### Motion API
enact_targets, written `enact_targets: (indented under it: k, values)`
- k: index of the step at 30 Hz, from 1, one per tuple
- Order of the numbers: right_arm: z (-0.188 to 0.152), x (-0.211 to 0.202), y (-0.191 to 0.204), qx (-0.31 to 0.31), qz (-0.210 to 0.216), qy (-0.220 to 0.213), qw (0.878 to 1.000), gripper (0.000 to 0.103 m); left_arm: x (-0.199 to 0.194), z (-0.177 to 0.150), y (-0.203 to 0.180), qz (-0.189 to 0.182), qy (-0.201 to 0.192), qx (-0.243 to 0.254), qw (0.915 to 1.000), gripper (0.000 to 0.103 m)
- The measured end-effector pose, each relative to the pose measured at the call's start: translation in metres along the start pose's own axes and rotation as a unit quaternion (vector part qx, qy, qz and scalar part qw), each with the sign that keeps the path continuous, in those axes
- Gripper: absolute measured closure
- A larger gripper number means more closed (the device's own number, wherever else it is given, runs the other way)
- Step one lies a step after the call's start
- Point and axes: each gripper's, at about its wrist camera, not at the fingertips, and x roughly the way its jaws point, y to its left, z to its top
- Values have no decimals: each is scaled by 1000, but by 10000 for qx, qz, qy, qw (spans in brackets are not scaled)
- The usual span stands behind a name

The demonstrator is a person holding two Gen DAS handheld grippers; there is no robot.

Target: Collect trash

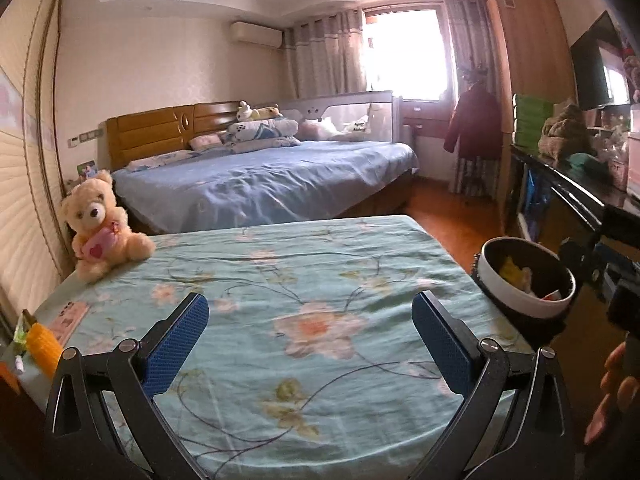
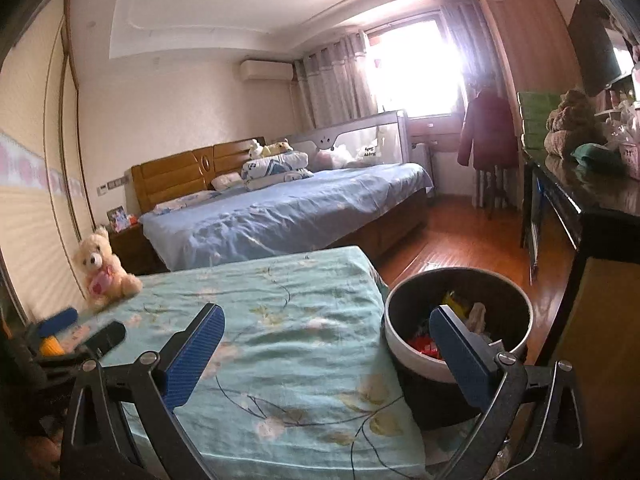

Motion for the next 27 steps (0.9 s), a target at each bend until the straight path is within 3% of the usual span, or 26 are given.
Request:
enact_targets:
  k: [10, 27]
  values:
    - [-13, 7, 12, -181, 89, 90, 9998, 0, -2, -5, 3, 285, -26, 58, 9996, 0]
    - [-16, 12, 13, -155, 129, 162, 9997, 0, 1, -6, -1, 266, 20, 132, 9996, 0]
